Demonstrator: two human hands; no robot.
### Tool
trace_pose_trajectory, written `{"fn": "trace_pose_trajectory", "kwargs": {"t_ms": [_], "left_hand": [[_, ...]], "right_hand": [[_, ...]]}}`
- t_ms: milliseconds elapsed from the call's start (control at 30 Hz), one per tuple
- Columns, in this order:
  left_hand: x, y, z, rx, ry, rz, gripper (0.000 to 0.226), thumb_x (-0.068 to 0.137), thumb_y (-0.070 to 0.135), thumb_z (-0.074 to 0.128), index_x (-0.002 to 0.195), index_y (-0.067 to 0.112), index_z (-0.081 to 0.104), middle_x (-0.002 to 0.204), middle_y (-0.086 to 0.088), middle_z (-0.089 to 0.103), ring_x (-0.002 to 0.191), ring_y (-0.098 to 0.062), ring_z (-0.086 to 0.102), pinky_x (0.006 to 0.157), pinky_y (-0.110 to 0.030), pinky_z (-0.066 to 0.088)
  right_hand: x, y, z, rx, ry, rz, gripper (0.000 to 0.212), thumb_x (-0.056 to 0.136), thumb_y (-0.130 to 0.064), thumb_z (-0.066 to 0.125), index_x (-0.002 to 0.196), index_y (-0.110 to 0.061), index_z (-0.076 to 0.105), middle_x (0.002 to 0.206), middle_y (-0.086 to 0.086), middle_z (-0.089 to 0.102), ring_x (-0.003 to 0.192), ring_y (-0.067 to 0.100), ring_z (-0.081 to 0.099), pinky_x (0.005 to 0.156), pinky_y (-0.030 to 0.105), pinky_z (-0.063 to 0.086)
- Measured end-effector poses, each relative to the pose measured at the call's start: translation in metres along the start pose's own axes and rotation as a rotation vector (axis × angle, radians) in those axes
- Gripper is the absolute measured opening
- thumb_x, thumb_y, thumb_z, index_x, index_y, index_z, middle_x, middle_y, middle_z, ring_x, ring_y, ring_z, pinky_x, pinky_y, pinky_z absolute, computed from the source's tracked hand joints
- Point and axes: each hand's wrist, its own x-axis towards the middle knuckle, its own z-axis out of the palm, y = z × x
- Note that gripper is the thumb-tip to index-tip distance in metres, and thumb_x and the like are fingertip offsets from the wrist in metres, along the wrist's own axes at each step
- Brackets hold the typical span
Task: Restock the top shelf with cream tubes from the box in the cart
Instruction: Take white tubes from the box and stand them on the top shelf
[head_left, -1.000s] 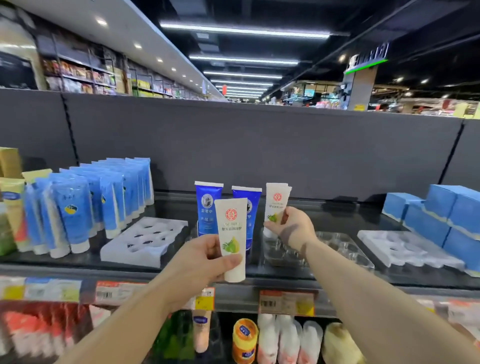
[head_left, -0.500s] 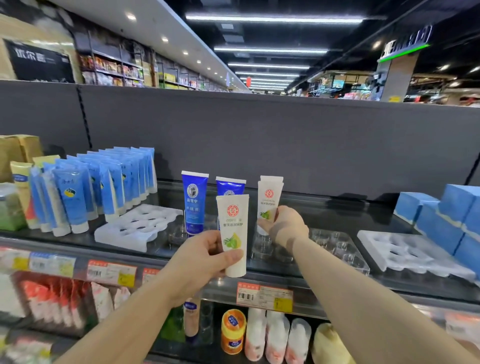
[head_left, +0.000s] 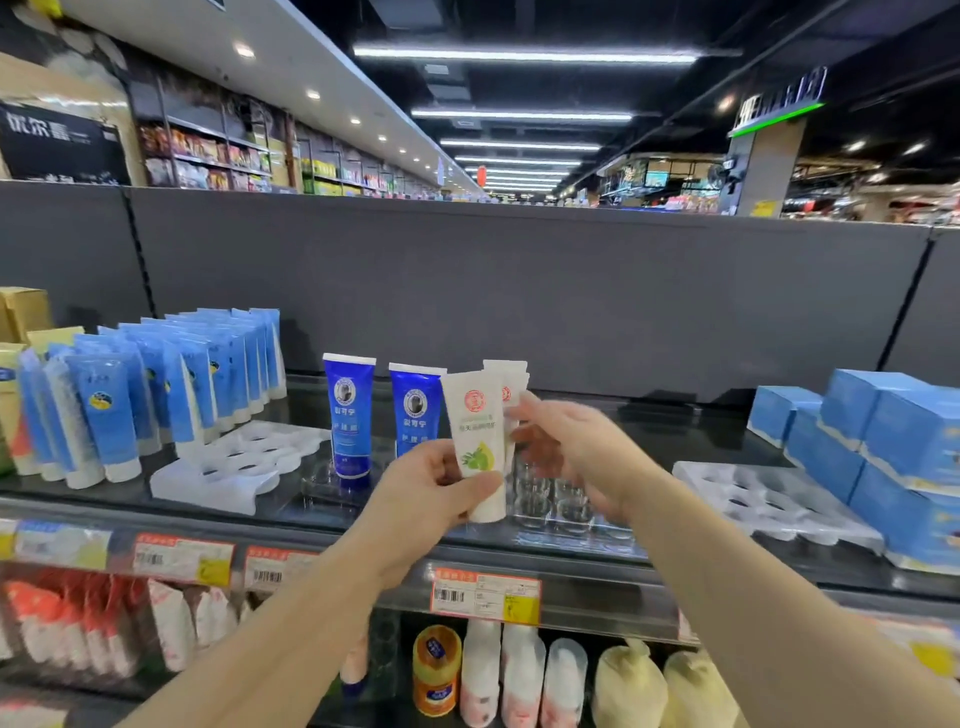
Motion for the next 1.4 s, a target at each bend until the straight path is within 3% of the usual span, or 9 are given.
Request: {"fn": "trace_pose_trajectory", "kwargs": {"t_ms": [67,167,233,333,400,500,700,833,1400], "left_hand": [[0.004,0.000,0.010,0.009,0.014,0.032,0.032,0.083,0.018,0.073,0.112,0.022,0.061,0.097,0.008,0.074,0.087,-0.004,0.071,0.074,-0.023,0.058],[0.010,0.003,0.021,0.054,-0.006,0.102,0.030,0.083,0.018,0.074,0.110,0.025,0.062,0.096,0.011,0.074,0.087,-0.001,0.069,0.067,-0.015,0.054],[0.013,0.003,0.024,0.137,-0.015,0.146,0.035,0.084,0.027,0.073,0.117,0.027,0.062,0.106,0.014,0.071,0.096,0.000,0.066,0.075,-0.016,0.052],[0.015,-0.007,0.025,0.573,-0.060,0.185,0.053,0.089,0.046,0.061,0.137,0.029,0.048,0.135,0.016,0.053,0.122,-0.001,0.047,0.100,-0.023,0.040],[0.012,-0.015,0.027,0.800,-0.144,0.181,0.056,0.092,0.049,0.055,0.143,0.030,0.041,0.146,0.012,0.045,0.134,-0.009,0.040,0.111,-0.032,0.035],[0.010,-0.021,0.031,0.963,-0.190,0.220,0.055,0.095,0.049,0.049,0.145,0.030,0.038,0.152,0.013,0.036,0.141,-0.009,0.030,0.113,-0.033,0.029],[0.014,-0.024,0.028,0.991,-0.221,0.210,0.056,0.095,0.054,0.045,0.145,0.031,0.038,0.154,0.014,0.034,0.143,-0.008,0.026,0.114,-0.033,0.026],[0.014,-0.024,0.027,0.985,-0.231,0.198,0.058,0.094,0.055,0.045,0.147,0.032,0.035,0.156,0.014,0.030,0.145,-0.007,0.021,0.116,-0.035,0.023],[0.017,-0.025,0.029,0.942,-0.224,0.147,0.061,0.092,0.058,0.048,0.146,0.033,0.036,0.155,0.015,0.031,0.144,-0.005,0.022,0.118,-0.038,0.024]], "right_hand": [[-0.010,0.003,0.004,-0.089,-0.186,-0.001,0.028,0.092,-0.041,0.060,0.112,-0.022,0.066,0.105,-0.004,0.073,0.090,0.016,0.069,0.083,0.033,0.056],[-0.005,0.012,0.005,-0.180,-0.038,-0.097,0.023,0.088,-0.028,0.069,0.111,-0.025,0.066,0.103,-0.006,0.074,0.090,0.014,0.071,0.078,0.033,0.058],[0.007,0.013,-0.007,-0.089,0.041,-0.116,0.019,0.088,-0.023,0.069,0.107,-0.024,0.067,0.099,-0.005,0.075,0.088,0.016,0.073,0.080,0.039,0.059],[0.028,0.014,-0.032,-0.002,0.188,-0.133,0.016,0.088,-0.022,0.068,0.104,-0.025,0.066,0.099,-0.002,0.075,0.090,0.018,0.072,0.084,0.044,0.058],[0.041,0.019,-0.038,-0.048,0.227,-0.122,0.014,0.089,-0.024,0.067,0.102,-0.029,0.064,0.099,-0.004,0.074,0.092,0.017,0.071,0.085,0.043,0.058],[0.051,0.032,-0.033,-0.189,0.214,-0.117,0.015,0.089,-0.027,0.067,0.100,-0.036,0.062,0.101,-0.009,0.072,0.095,0.014,0.069,0.088,0.044,0.056],[0.056,0.051,-0.021,-0.349,0.214,-0.082,0.028,0.089,-0.032,0.065,0.116,-0.027,0.059,0.109,-0.013,0.067,0.098,0.010,0.065,0.090,0.042,0.055],[0.060,0.051,-0.021,-0.401,0.207,-0.090,0.032,0.091,-0.032,0.064,0.121,-0.023,0.059,0.117,-0.008,0.066,0.100,0.011,0.062,0.085,0.032,0.051],[0.067,0.058,-0.022,-0.534,0.128,-0.058,0.039,0.093,-0.033,0.060,0.131,-0.025,0.052,0.130,-0.006,0.061,0.111,0.014,0.059,0.088,0.032,0.046]]}}
